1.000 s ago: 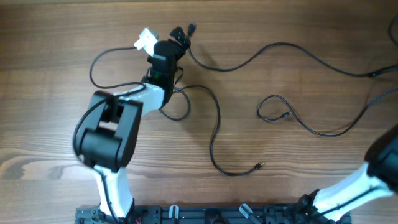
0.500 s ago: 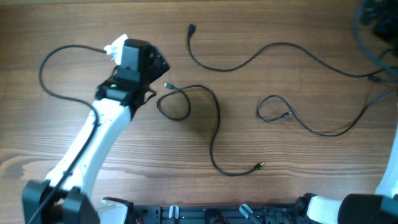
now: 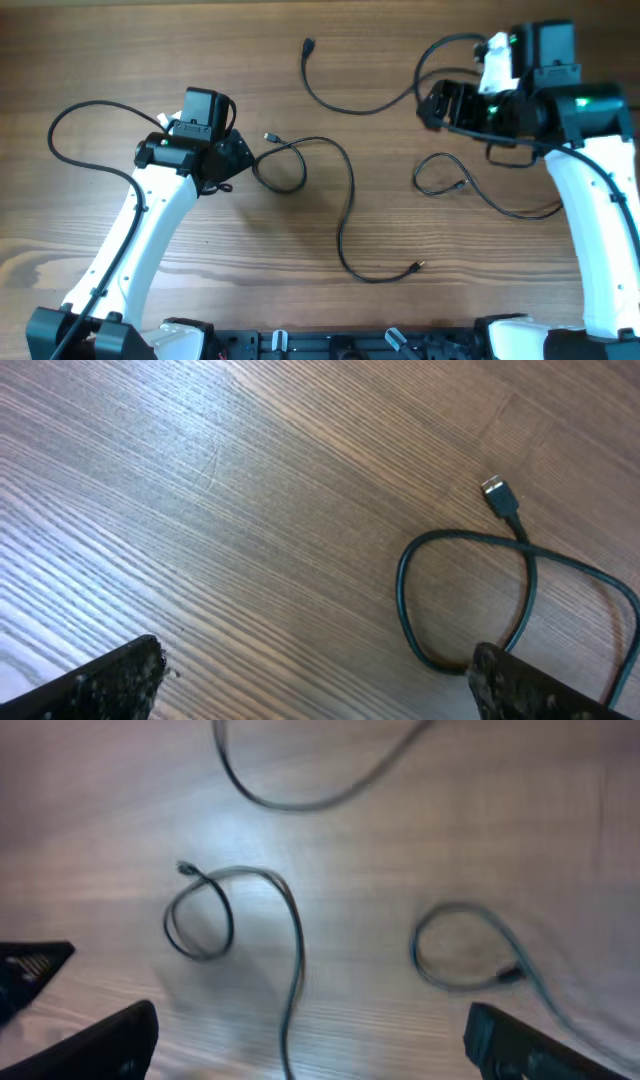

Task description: Untangle cables

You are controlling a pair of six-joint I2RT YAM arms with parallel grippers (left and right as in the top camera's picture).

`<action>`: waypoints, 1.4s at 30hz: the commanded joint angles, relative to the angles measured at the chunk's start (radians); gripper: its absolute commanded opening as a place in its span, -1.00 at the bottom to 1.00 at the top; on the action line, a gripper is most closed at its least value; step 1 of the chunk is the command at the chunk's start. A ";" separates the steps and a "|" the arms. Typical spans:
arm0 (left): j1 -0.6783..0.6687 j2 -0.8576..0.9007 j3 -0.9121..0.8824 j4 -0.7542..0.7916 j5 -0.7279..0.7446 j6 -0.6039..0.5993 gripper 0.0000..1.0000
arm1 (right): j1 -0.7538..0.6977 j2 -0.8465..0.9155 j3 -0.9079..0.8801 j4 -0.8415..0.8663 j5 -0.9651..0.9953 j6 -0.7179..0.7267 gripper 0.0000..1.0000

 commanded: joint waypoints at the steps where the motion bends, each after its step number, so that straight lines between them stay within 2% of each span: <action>1: 0.003 -0.003 0.000 -0.006 0.005 0.016 1.00 | 0.086 -0.012 -0.042 -0.055 0.105 0.201 0.99; 3: 0.003 0.000 0.000 -0.006 0.004 0.017 1.00 | 0.157 -0.012 -0.098 -0.042 0.113 0.256 0.99; 9: 0.003 0.008 -0.006 -0.005 0.004 0.043 1.00 | 0.341 -0.012 -0.290 -0.030 0.123 0.292 0.99; 11: 0.003 0.008 -0.008 -0.002 0.004 0.072 1.00 | 0.394 -0.012 -0.355 -0.014 0.116 0.285 1.00; 15: 0.003 0.011 -0.008 0.013 0.004 0.087 1.00 | 0.542 -0.012 -0.500 0.026 0.069 0.154 0.99; 20: 0.003 0.011 -0.008 0.028 0.005 0.087 1.00 | 0.639 -0.012 -0.563 0.036 0.055 0.236 1.00; 22: 0.003 0.011 -0.008 0.028 0.005 0.087 1.00 | 0.650 -0.012 -0.571 0.035 0.066 0.346 0.99; 26: 0.003 0.011 -0.008 0.027 0.005 0.087 1.00 | 0.651 -0.012 -0.629 0.027 0.079 0.893 1.00; 30: 0.003 0.011 -0.008 0.028 0.005 0.087 1.00 | 0.661 -0.012 -0.727 0.062 0.099 1.193 0.99; 32: 0.003 0.011 -0.008 0.029 0.005 0.087 1.00 | 0.661 -0.012 -0.774 0.138 0.086 1.238 0.99; 37: 0.003 0.011 -0.008 0.028 0.005 0.087 1.00 | 0.661 -0.012 -0.887 0.379 0.098 1.225 0.99; 42: 0.003 0.011 -0.008 0.028 0.005 0.087 1.00 | 0.658 -0.012 -0.911 0.425 0.100 1.213 0.99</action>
